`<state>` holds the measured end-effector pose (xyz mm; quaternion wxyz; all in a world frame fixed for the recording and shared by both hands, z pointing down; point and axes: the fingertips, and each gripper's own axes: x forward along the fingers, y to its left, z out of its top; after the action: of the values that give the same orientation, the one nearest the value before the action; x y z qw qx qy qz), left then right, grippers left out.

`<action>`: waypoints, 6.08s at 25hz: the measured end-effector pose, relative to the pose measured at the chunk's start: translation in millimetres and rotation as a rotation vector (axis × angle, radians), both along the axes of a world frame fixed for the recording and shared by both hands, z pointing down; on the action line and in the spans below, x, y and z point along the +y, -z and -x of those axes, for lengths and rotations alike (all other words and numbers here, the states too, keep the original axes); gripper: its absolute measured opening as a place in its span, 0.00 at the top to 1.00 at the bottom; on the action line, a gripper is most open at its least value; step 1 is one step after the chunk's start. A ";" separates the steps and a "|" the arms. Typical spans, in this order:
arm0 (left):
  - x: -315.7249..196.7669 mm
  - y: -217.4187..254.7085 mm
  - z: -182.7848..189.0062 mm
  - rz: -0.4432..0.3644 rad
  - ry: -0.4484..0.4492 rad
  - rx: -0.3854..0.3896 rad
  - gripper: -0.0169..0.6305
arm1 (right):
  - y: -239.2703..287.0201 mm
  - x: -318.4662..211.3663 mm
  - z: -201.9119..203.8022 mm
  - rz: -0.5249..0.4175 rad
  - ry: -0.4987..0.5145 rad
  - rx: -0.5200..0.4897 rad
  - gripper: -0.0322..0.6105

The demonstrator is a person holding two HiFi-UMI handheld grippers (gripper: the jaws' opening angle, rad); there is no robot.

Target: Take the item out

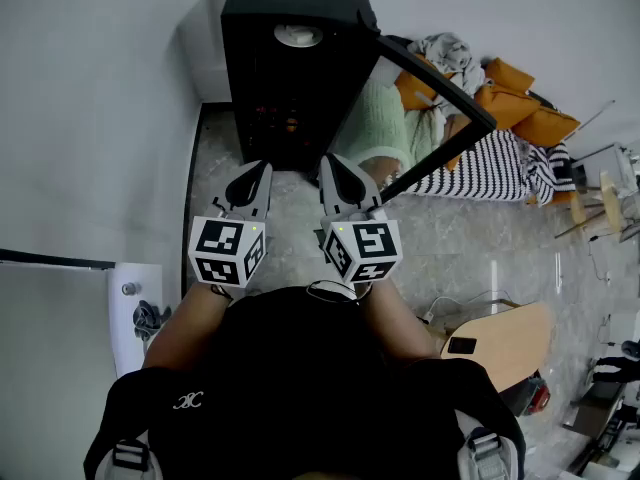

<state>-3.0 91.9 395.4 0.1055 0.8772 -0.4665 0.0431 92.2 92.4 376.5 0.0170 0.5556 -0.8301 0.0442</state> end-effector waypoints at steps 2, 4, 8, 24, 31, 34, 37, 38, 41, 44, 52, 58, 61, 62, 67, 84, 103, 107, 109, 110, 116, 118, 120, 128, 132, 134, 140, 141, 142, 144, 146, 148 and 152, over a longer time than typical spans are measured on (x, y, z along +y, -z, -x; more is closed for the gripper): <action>0.3 1.0 4.0 -0.002 0.004 0.001 0.96 | -0.6 0.6 4.5 0.005 0.006 -0.008 0.95; 1.2 1.4 8.0 -0.001 0.005 0.003 0.96 | -0.7 2.2 9.0 0.007 0.009 -0.020 0.95; 3.5 0.0 15.5 0.003 0.000 0.006 0.96 | -1.6 6.4 17.2 0.002 0.004 -0.020 0.95; 17.7 -3.1 61.7 0.013 -0.051 0.036 0.96 | -6.6 25.2 63.5 0.018 -0.060 -0.004 0.95; 23.5 -9.6 69.3 0.034 -0.082 0.036 0.96 | -12.3 33.2 72.5 0.023 -0.074 0.012 0.95; 20.5 -15.9 72.0 0.048 -0.085 0.037 0.96 | -14.5 29.2 71.5 0.025 -0.083 0.017 0.95; 14.3 -17.3 77.6 0.055 -0.073 0.048 0.96 | -16.5 23.5 72.3 0.031 -0.084 0.029 0.95; 11.3 -17.3 79.4 0.053 -0.066 0.051 0.96 | -17.1 20.3 72.6 0.029 -0.080 0.039 0.95; 0.4 -19.1 83.8 0.050 -0.043 0.058 0.96 | -19.0 6.1 71.9 0.018 -0.070 0.077 0.95; -13.9 -22.7 85.4 0.059 -0.032 0.058 0.96 | -18.3 -12.3 69.5 0.011 -0.068 0.086 0.95; -71.3 -25.1 76.9 0.066 -0.014 0.055 0.96 | -18.6 -68.0 70.2 -0.073 -0.040 0.282 0.95; -128.9 -30.0 66.3 0.091 0.020 0.050 0.96 | -29.4 -125.9 61.0 -0.101 0.011 0.413 0.95; -154.4 -28.3 60.9 0.097 0.040 0.044 0.96 | -41.4 -159.5 46.9 -0.087 0.031 0.496 0.95; -161.3 -29.5 60.0 0.102 0.048 0.041 0.96 | -46.9 -169.6 42.9 -0.081 0.038 0.526 0.95; -198.5 -36.4 51.3 0.136 0.082 0.036 0.96 | -62.8 -218.0 33.4 -0.100 0.096 0.658 0.95; -279.4 -43.3 31.8 0.159 0.232 0.003 0.96 | -102.5 -336.8 24.5 -0.112 0.177 0.818 0.84; -291.7 -58.6 72.0 0.195 0.154 -0.041 0.96 | -163.3 -415.8 27.9 0.055 0.110 1.112 0.77; -294.0 -60.3 77.2 0.205 0.151 -0.029 0.96 | -174.9 -425.2 22.0 0.085 0.098 1.148 0.77; -293.7 -62.5 75.3 0.212 0.141 -0.030 0.96 | -178.7 -428.3 19.5 0.092 0.094 1.161 0.77; -293.7 -62.5 74.0 0.211 0.136 -0.034 0.96 | -180.1 -429.7 18.5 0.097 0.093 1.165 0.77; -299.3 -62.2 70.6 0.206 0.124 -0.043 0.96 | -189.1 -439.6 18.0 0.127 0.105 1.177 0.77; -301.5 -61.6 72.4 0.206 0.127 -0.044 0.96 | -190.6 -442.0 18.4 0.133 0.104 1.184 0.77; -304.2 -60.9 74.7 0.208 0.129 -0.044 0.96 | -187.9 -443.6 19.0 0.129 0.101 1.182 0.78; -310.6 -63.7 73.7 0.217 0.125 -0.042 0.96 | -183.9 -440.9 20.5 0.088 0.109 1.206 0.82; -311.2 -62.7 70.3 0.215 0.118 -0.043 0.96 | -181.5 -437.6 20.8 0.076 0.110 1.208 0.86; -311.5 -63.0 69.1 0.213 0.114 -0.044 0.96 | -182.7 -436.0 20.5 0.080 0.117 1.207 0.86; -310.7 -61.7 66.3 0.209 0.102 -0.048 0.96 | -179.7 -427.9 19.1 0.069 0.109 1.202 0.86; -310.4 -61.8 65.5 0.209 0.099 -0.049 0.96 | -178.6 -426.6 18.8 0.066 0.108 1.201 0.86; -310.1 -62.2 64.6 0.210 0.097 -0.049 0.96 | -177.9 -425.2 18.7 0.062 0.107 1.201 0.86; -309.4 -63.5 62.5 0.213 0.092 -0.050 0.96 | -178.1 -421.9 18.3 0.061 0.107 1.198 0.86; -309.1 -64.7 60.6 0.214 0.085 -0.051 0.96 | -179.5 -417.8 18.0 0.068 0.111 1.191 0.86; -309.0 -65.4 59.6 0.215 0.080 -0.052 0.96 | -179.6 -413.9 18.3 0.071 0.112 1.183 0.86; -309.7 -66.7 56.3 0.218 0.072 -0.051 0.96 | -179.7 -408.5 16.4 0.077 0.112 1.179 0.86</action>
<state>-59.4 -217.8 462.1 0.1896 0.8418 -0.4928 0.1120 75.8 -316.0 556.2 0.4978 0.4408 -0.7063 -0.2429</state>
